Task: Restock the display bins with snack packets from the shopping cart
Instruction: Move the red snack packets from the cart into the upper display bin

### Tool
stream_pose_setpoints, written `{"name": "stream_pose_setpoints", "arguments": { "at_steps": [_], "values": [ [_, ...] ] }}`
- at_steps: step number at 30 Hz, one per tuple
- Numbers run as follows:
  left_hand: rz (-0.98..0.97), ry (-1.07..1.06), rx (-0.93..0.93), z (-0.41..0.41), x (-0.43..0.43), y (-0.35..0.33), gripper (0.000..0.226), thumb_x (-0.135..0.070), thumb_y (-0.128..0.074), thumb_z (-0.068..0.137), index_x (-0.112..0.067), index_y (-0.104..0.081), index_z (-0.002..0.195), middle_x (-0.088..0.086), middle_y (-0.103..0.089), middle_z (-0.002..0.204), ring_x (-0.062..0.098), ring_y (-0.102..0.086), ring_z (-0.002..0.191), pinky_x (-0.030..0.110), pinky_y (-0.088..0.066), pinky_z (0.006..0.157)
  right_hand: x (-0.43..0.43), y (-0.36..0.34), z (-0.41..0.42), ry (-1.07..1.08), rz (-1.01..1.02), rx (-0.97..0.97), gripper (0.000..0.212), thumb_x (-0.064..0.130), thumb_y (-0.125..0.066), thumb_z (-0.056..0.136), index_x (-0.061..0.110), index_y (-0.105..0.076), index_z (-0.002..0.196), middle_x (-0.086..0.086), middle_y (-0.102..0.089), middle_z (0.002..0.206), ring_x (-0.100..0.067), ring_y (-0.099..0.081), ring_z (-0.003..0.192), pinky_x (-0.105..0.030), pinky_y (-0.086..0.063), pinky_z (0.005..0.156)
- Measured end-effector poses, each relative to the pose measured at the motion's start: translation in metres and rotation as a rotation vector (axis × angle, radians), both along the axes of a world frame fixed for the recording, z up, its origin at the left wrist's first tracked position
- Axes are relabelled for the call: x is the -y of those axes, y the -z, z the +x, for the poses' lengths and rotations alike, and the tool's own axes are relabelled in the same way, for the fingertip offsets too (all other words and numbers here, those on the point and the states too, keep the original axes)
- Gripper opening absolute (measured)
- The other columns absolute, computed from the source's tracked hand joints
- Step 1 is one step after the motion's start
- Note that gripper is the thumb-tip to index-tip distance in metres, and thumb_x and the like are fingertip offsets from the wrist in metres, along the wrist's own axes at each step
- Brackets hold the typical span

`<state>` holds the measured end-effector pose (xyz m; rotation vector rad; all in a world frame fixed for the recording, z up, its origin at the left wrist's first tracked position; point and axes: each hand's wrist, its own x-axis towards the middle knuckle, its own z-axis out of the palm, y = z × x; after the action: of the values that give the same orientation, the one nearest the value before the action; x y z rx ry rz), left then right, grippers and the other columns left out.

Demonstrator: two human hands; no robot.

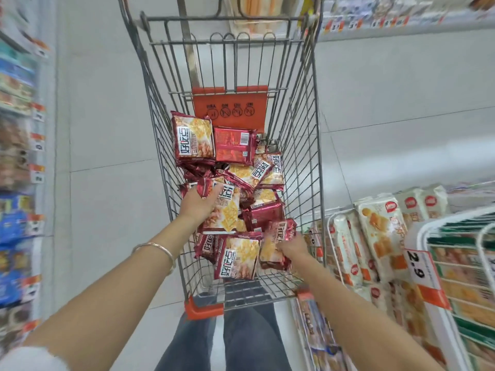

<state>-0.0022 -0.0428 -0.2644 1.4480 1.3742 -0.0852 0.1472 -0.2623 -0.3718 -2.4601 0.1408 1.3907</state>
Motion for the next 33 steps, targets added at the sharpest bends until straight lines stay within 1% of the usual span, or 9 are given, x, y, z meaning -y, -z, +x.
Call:
{"name": "stream_pose_setpoints", "arguments": {
  "at_steps": [3,7,13,16,18,23,27,30,33],
  "values": [
    [-0.026,0.002,0.025,0.002,-0.01,-0.006,0.129,-0.1,-0.046,0.052,-0.012,-0.04,0.147,0.013,-0.063,0.132,0.031,-0.068,0.109,0.05,-0.053,0.098,-0.017,-0.069,0.026,-0.241,0.173,0.07,0.069,0.012,-0.074,0.087,0.005,-0.037,0.144,-0.013,-0.06,0.125,-0.022,-0.068,0.092,-0.03,-0.057,0.075],
    [-0.039,0.034,0.064,0.008,-0.033,-0.001,0.139,-0.108,-0.04,0.038,-0.018,-0.043,0.143,0.01,-0.067,0.126,0.033,-0.068,0.108,0.052,-0.053,0.097,-0.039,-0.165,0.06,-0.299,0.499,0.039,0.051,0.022,-0.074,0.089,0.007,-0.049,0.132,-0.015,-0.066,0.12,-0.018,-0.072,0.085,-0.037,-0.06,0.081],
    [-0.274,0.207,0.156,0.029,-0.015,-0.134,0.102,-0.086,-0.022,0.082,-0.022,-0.004,0.159,0.011,-0.018,0.162,0.035,-0.02,0.15,0.057,-0.019,0.119,-0.061,-0.275,0.05,-0.386,0.726,-0.078,0.027,0.014,-0.066,0.095,0.005,-0.068,0.12,-0.004,-0.074,0.098,-0.011,-0.068,0.077,-0.016,-0.051,0.063],
    [-0.417,0.275,0.287,0.03,-0.013,-0.167,0.097,-0.087,-0.044,0.069,-0.012,-0.052,0.13,0.016,-0.067,0.114,0.032,-0.065,0.103,0.045,-0.053,0.09,-0.065,-0.304,0.03,-0.326,0.8,0.106,0.01,0.013,-0.072,0.09,0.018,-0.073,0.1,0.005,-0.071,0.087,-0.01,-0.065,0.077,-0.014,-0.049,0.068],
    [-0.408,0.348,0.331,0.026,-0.015,-0.176,0.111,-0.076,-0.077,0.054,-0.007,-0.048,0.137,0.015,-0.073,0.103,0.028,-0.073,0.08,0.038,-0.058,0.074,-0.061,-0.316,0.021,-0.196,0.86,0.246,0.018,0.018,-0.079,0.085,0.019,-0.072,0.102,0.002,-0.069,0.095,-0.012,-0.063,0.085,-0.02,-0.049,0.077],
    [-0.32,0.397,0.472,0.034,-0.003,-0.219,0.137,-0.062,-0.093,0.042,-0.014,-0.03,0.153,0.018,-0.074,0.107,0.029,-0.075,0.084,0.046,-0.062,0.075,-0.035,-0.344,0.007,0.243,0.868,0.248,0.12,0.062,-0.083,0.064,0.027,-0.016,0.157,-0.009,-0.036,0.153,-0.028,-0.052,0.128,-0.047,-0.05,0.1],
    [-0.264,0.53,0.619,0.071,0.038,-0.287,0.143,-0.064,-0.093,0.031,-0.012,-0.035,0.15,0.02,-0.07,0.118,0.027,-0.075,0.084,0.03,-0.057,0.062,0.017,-0.396,0.003,0.336,1.048,0.161,0.078,0.035,-0.08,0.081,0.008,-0.041,0.144,-0.009,-0.073,0.115,-0.02,-0.073,0.09,-0.03,-0.06,0.069],
    [-0.276,0.689,0.764,0.101,0.091,-0.353,0.08,-0.05,-0.089,0.06,-0.014,-0.056,0.124,0.011,-0.075,0.101,0.026,-0.071,0.078,0.03,-0.056,0.058,0.069,-0.457,-0.002,0.396,1.141,0.349,0.039,0.018,-0.073,0.089,0.014,-0.055,0.123,-0.006,-0.075,0.103,-0.016,-0.073,0.08,-0.03,-0.062,0.074],
    [-0.232,0.736,0.896,0.13,0.152,-0.416,0.054,-0.033,-0.081,0.078,-0.012,-0.055,0.12,0.008,-0.076,0.084,0.024,-0.072,0.067,0.034,-0.058,0.059,0.125,-0.52,-0.003,0.421,1.167,0.578,0.059,0.034,-0.081,0.077,0.009,-0.06,0.126,-0.01,-0.074,0.111,-0.021,-0.073,0.088,-0.035,-0.059,0.086]
  ]
}}
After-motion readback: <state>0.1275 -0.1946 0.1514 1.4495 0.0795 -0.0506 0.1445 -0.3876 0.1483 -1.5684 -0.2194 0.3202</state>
